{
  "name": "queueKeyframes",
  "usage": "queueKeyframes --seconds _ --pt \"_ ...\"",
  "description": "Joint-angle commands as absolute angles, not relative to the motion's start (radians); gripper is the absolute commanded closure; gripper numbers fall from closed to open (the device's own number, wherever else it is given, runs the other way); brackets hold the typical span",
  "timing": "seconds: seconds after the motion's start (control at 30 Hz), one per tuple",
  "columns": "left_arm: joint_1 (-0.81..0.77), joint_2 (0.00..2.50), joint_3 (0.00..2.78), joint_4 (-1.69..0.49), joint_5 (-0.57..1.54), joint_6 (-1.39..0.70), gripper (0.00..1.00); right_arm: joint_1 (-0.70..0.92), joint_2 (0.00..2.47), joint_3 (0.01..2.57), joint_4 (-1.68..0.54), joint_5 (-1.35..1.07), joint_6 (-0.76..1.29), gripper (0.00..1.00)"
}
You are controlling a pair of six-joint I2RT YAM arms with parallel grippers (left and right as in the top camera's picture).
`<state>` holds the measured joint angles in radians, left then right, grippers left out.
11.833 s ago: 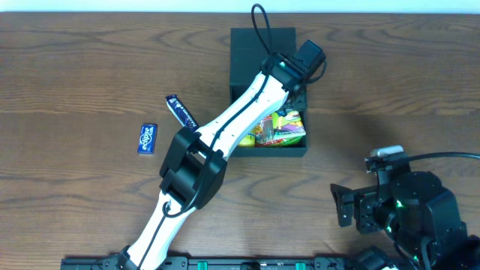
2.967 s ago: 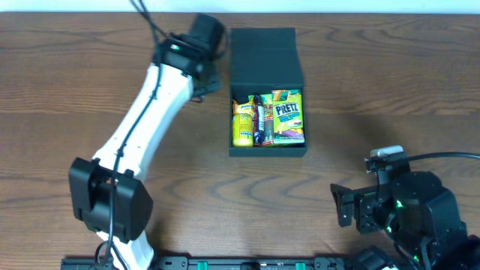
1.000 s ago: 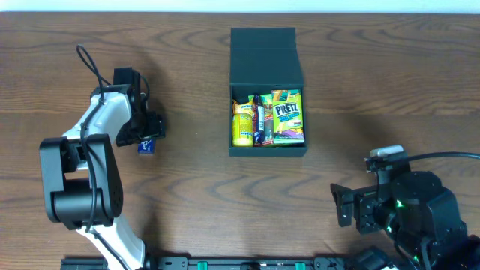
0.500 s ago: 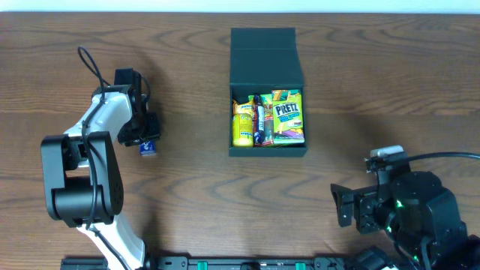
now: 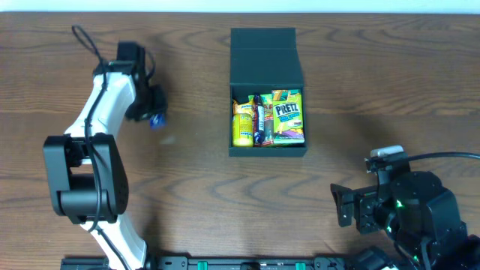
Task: Pack container
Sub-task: 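Carry the Eclipse tin into the box and release it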
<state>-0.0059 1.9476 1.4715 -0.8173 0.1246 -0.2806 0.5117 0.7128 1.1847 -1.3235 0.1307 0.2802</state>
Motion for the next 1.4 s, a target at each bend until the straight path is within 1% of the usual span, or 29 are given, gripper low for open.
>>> queueKeyframes --seconds 0.0,0.13,0.27,0.33,0.67,0.87,1.0,1.1,1.3,1.33,1.37 --pt "-0.069 1.954 1.565 -0.821 0.14 -0.366 0.94 0.503 0.711 1.192 -1.325 0.138 0.273 0.01" --pt "-0.175 1.954 1.63 -0.766 0.15 -0.408 0.94 0.502 0.711 1.192 -1.325 0.138 0.273 0.01" --pt "-0.302 1.954 1.636 -0.65 0.23 -0.428 0.94 0.503 0.711 1.192 -1.325 0.138 0.272 0.01" --pt "-0.376 1.954 1.636 -0.604 0.229 -0.426 0.94 0.503 0.711 1.192 -1.325 0.138 0.273 0.01" --pt "-0.583 2.003 1.63 -0.599 0.204 -0.427 0.94 0.503 0.711 1.192 -1.325 0.138 0.273 0.01" --pt "-0.641 2.04 1.629 -0.632 0.203 -0.428 0.94 0.503 0.711 1.192 -1.325 0.138 0.273 0.01" --pt "-0.644 2.04 1.629 -0.653 0.197 -0.477 0.94 0.503 0.711 1.192 -1.325 0.138 0.273 0.01" --pt "-0.644 2.04 1.629 -0.684 0.146 -0.529 0.94 0.503 0.711 1.192 -1.325 0.138 0.272 0.01" --pt "-0.644 2.04 1.622 -0.688 0.15 -0.532 0.94 0.503 0.711 1.192 -1.325 0.138 0.273 0.01" --pt "-0.644 2.04 1.622 -0.688 0.15 -0.532 0.92 0.503 0.711 1.192 -1.325 0.138 0.273 0.01" --pt "-0.644 2.04 1.622 -0.688 0.15 -0.532 0.82 0.503 0.711 1.192 -1.325 0.138 0.273 0.01"
